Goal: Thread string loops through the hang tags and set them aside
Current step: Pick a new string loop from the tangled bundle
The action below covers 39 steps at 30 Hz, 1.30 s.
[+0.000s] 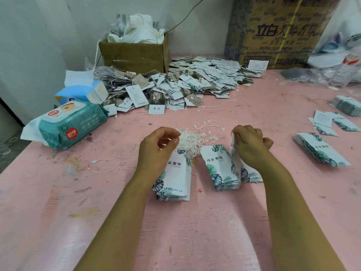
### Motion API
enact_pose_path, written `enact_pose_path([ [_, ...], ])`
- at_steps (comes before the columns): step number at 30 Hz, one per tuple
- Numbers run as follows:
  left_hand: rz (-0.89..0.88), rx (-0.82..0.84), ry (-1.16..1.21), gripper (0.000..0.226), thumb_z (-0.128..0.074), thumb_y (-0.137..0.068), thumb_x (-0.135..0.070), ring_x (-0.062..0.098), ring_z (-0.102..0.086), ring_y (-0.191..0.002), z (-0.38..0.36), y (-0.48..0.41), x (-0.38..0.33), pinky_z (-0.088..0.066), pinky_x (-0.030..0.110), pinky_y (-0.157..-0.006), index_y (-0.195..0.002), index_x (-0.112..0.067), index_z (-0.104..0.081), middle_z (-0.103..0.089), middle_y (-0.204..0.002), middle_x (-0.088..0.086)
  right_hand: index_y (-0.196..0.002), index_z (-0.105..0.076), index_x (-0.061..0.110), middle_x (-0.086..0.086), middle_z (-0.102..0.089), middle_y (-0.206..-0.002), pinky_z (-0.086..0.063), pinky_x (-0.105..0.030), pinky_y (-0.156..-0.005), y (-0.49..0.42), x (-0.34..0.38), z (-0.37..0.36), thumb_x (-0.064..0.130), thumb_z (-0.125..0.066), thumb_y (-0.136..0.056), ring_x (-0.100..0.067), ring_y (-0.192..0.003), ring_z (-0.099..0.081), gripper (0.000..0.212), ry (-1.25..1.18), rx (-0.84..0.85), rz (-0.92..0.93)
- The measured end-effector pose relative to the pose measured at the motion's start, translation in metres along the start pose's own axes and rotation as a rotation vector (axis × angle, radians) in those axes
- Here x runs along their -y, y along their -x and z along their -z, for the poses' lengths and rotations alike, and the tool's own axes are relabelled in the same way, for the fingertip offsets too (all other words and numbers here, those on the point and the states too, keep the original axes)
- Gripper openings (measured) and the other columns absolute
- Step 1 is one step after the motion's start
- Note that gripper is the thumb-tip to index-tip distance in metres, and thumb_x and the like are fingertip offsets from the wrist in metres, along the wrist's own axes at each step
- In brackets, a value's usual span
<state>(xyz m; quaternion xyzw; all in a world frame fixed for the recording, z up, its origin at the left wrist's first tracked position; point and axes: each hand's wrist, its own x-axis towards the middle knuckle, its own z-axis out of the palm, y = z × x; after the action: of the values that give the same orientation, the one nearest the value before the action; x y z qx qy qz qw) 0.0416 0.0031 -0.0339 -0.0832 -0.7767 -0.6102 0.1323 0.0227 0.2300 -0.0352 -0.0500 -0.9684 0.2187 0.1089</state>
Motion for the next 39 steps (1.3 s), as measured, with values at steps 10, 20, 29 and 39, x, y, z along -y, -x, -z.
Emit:
enact_pose_path([
  [10, -0.046, 0.041, 0.101, 0.027, -0.066, -0.083, -0.004, 0.004, -0.057, -0.074, -0.002, 0.002, -0.01, -0.047, 0.015, -0.07, -0.084, -0.031, -0.065, -0.065, -0.075, -0.023, -0.1, -0.06, 0.029, 0.002, -0.038, -0.127, -0.011, -0.035, -0.087, 0.011, 0.036, -0.007, 0.011, -0.045, -0.09, -0.022, -0.119, -0.021, 0.025, 0.18, 0.201, 0.117],
  [20, -0.098, 0.056, 0.179, 0.03, -0.065, -0.082, 0.002, 0.012, -0.065, -0.07, -0.005, 0.005, -0.017, -0.054, 0.026, -0.069, -0.084, -0.028, -0.064, -0.068, -0.078, -0.013, -0.114, -0.058, 0.024, 0.013, -0.061, -0.091, -0.039, -0.018, -0.084, 0.033, 0.081, 0.007, 0.029, -0.054, -0.079, -0.008, -0.091, -0.056, 0.036, -0.588, 0.281, 0.352],
  [29, -0.106, 0.101, 0.045, 0.029, -0.071, -0.079, -0.005, -0.004, -0.056, -0.061, -0.004, 0.005, -0.012, -0.044, 0.013, -0.062, -0.083, -0.032, -0.063, -0.066, -0.072, -0.023, -0.074, -0.06, 0.027, 0.011, -0.063, -0.06, -0.047, -0.016, -0.062, 0.028, 0.066, 0.0, 0.005, -0.067, -0.081, -0.001, -0.058, -0.06, 0.024, -0.731, 0.059, 0.297],
  [39, -0.055, -0.035, -0.02, 0.029, -0.069, -0.081, -0.008, -0.003, -0.049, -0.061, 0.008, 0.0, -0.009, -0.04, 0.009, -0.059, -0.076, -0.036, -0.064, -0.063, -0.068, -0.024, -0.081, -0.053, 0.014, -0.001, -0.061, -0.072, -0.038, -0.028, -0.064, 0.013, 0.026, 0.006, 0.007, -0.051, -0.09, -0.019, -0.069, -0.052, 0.012, -0.528, -0.185, -0.051],
])
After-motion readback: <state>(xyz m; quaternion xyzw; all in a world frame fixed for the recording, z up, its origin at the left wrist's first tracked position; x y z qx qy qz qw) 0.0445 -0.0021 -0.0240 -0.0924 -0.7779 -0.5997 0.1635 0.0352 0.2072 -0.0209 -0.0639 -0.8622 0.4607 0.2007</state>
